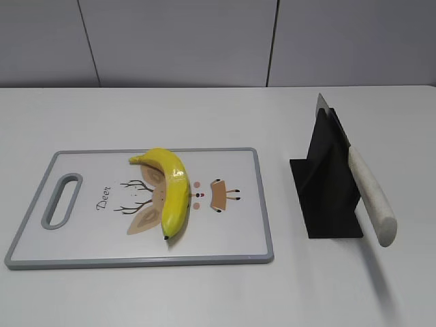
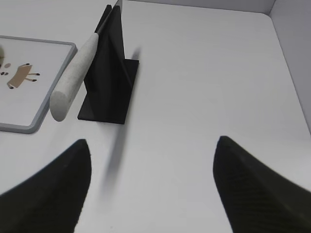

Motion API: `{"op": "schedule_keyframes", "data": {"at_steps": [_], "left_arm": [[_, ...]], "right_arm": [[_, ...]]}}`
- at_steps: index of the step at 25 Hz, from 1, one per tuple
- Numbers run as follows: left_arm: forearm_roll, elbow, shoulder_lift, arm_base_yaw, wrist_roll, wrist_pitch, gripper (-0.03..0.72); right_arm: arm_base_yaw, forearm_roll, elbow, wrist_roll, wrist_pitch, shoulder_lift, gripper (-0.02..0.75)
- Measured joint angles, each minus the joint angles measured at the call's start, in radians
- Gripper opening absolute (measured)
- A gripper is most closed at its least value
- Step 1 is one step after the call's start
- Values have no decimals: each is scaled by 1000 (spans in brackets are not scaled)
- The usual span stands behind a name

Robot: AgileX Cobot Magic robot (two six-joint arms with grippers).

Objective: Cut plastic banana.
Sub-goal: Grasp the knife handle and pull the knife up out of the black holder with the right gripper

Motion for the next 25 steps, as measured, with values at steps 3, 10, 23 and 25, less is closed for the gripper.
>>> {"op": "schedule_keyframes", "data": {"at_steps": [3, 10, 23, 25], "left_arm": [[0, 0, 0, 0, 0, 0, 659], [0, 0, 0, 0, 0, 0, 628], [0, 0, 0, 0, 0, 0, 595], [0, 0, 0, 0, 0, 0, 595]], "right_arm": [[0, 0, -4, 34, 11, 9, 592], [0, 0, -111, 63, 143, 211, 592], [0, 35, -356, 17, 253, 614, 592], [0, 35, -385, 6, 253, 675, 592]]}}
